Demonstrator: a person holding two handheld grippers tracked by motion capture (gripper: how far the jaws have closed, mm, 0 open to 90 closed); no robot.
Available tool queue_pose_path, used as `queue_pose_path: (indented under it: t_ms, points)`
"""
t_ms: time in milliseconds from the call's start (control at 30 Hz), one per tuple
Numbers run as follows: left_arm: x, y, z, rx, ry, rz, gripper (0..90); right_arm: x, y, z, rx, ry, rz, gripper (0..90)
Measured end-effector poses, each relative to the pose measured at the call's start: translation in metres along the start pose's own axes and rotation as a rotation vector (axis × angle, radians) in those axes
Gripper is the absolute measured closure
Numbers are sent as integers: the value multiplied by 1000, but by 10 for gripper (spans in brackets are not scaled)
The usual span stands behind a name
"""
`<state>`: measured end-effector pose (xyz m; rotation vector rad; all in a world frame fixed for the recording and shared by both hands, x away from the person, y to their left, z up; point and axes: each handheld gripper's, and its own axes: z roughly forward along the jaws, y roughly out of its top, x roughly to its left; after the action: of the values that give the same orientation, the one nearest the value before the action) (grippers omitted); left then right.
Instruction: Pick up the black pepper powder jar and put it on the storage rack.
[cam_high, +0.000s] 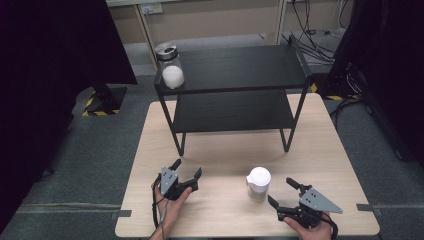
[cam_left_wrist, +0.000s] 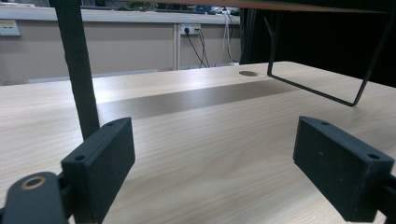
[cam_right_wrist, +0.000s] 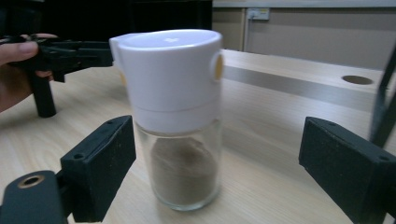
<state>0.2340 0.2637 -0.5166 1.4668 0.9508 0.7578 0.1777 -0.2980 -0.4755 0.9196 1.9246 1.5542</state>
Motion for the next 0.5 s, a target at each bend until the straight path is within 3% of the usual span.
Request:
queue_pose_path:
  t_ms: [500]
  points:
    - [-1,0,0,0,-3,2,122,0,10,27,39,75,-36,125]
